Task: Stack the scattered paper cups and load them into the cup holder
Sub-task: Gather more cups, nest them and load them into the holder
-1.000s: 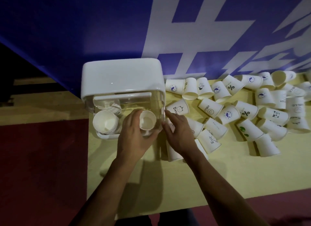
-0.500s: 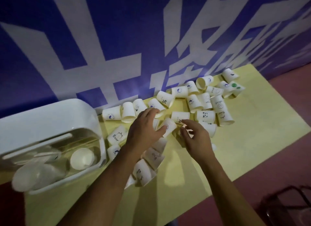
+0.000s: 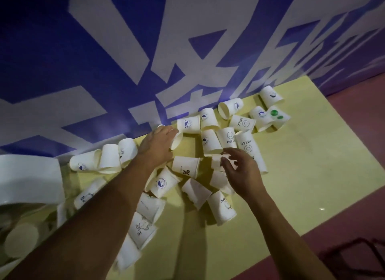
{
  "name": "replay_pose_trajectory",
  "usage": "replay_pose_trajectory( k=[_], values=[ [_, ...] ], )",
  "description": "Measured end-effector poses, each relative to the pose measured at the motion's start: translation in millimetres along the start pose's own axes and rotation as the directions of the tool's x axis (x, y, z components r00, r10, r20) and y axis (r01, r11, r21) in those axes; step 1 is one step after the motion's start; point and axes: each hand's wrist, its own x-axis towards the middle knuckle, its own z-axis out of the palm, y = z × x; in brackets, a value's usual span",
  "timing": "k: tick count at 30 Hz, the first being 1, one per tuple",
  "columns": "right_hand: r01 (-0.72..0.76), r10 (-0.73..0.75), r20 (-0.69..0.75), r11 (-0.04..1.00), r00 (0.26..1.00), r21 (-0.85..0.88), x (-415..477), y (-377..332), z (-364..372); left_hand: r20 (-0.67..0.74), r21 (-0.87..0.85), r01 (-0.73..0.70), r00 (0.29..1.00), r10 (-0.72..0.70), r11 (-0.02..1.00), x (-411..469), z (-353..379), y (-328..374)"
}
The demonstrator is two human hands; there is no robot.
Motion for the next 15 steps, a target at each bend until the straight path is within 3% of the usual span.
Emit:
replay_pose_trajectory(
  k=[5, 9, 12, 15],
  values=[
    [-0.029, 0.038, 0.070, 0.991, 0.997, -0.130, 35, 15, 5, 0.047, 0.254, -0.120, 0.993, 0.112, 0.960, 29, 10, -1],
    [0.003, 0.050, 0.148, 0.941, 0.988, -0.338, 57, 15, 18, 0.054, 0.324, -0.159, 0.987, 0.149, 0.933, 38, 12, 0],
    [0.068, 0.000, 0.158, 0.904, 0.987, -0.422, 67, 18, 30, 0.041, 0.228, -0.120, 0.993, 0.114, 0.966, 36, 8, -2],
    [0.076, -0.026, 0.115, 0.886, 0.993, -0.458, 74, 19, 40, -0.053, -0.112, 0.036, 0.998, -0.042, 0.993, 22, -5, 2]
  ],
)
